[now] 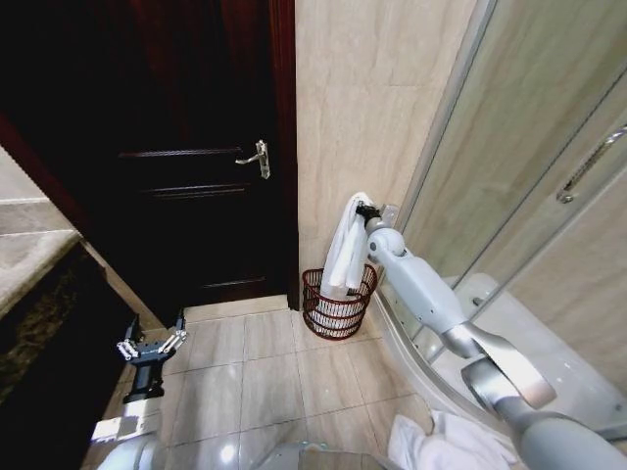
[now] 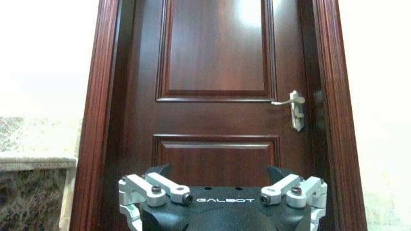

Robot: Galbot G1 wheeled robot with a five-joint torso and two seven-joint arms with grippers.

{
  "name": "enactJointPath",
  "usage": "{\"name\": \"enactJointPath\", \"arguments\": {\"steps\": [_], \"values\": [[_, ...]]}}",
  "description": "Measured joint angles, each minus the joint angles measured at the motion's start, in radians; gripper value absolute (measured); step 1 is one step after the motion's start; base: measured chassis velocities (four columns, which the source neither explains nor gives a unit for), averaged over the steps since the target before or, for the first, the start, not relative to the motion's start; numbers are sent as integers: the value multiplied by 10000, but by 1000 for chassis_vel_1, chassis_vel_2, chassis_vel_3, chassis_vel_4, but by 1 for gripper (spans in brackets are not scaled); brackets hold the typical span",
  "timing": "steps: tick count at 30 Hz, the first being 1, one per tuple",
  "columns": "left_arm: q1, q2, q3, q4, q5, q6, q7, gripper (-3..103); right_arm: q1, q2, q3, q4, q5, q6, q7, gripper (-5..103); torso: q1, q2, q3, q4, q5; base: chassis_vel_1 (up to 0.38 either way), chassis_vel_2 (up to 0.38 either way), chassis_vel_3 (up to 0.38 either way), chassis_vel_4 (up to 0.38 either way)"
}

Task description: Discard the used towel into the hamper.

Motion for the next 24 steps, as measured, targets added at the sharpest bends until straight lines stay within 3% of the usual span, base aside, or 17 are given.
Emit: {"name": "enactJointPath", "arguments": {"steps": [7,14,24], "values": [[-12,81,2,78,-62,-4,24,100,-295,97,258,-261,-313,85,-294,8,-122,-293,-171,-1,1,0,0,0,0],[-57,127,33,130,-73,8,64,100,-578,63,433,-397,-599,289,-1298,8,-277,-638,-361,-1,0,0,0,0,0],[-131,130,129,162,72,68,81,100,-728,-86,550,-235,-701,372,-1492,8,-451,-1032,-583,-1,0,0,0,0,0]]}}
